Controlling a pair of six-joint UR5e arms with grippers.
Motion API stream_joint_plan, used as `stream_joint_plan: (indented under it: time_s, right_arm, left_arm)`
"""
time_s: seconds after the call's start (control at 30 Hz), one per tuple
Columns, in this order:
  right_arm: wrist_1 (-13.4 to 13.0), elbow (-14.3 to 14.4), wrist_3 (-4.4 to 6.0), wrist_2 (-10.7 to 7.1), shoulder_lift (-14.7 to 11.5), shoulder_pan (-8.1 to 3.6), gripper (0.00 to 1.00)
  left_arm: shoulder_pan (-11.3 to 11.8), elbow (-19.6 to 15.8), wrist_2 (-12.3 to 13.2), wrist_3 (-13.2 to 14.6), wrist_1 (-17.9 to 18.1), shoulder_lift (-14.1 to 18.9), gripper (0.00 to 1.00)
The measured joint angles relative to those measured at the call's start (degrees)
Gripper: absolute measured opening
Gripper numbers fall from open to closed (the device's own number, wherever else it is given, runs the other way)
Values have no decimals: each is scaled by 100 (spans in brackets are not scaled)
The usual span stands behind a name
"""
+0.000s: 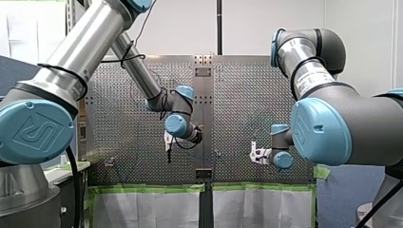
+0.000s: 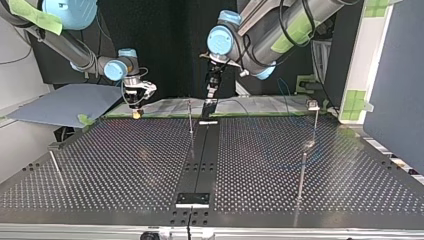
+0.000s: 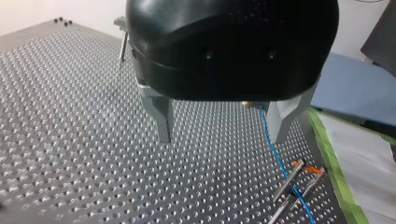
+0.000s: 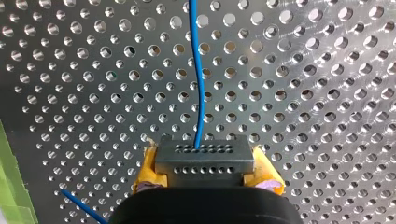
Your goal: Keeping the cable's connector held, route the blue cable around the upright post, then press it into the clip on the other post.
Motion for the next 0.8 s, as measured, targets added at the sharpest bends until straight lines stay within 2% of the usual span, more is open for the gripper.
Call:
stream_joint_plan:
  time_s: [0.23, 0.8]
  right_arm:
    - [-9, -1, 0, 0, 0, -1, 0]
    - [12, -1, -34, 0, 0, -1, 0]
  left_arm:
    - [-6, -381, -144, -49, -89, 382, 100]
    - [-9, -1348, -165, -43, -135, 1348, 100]
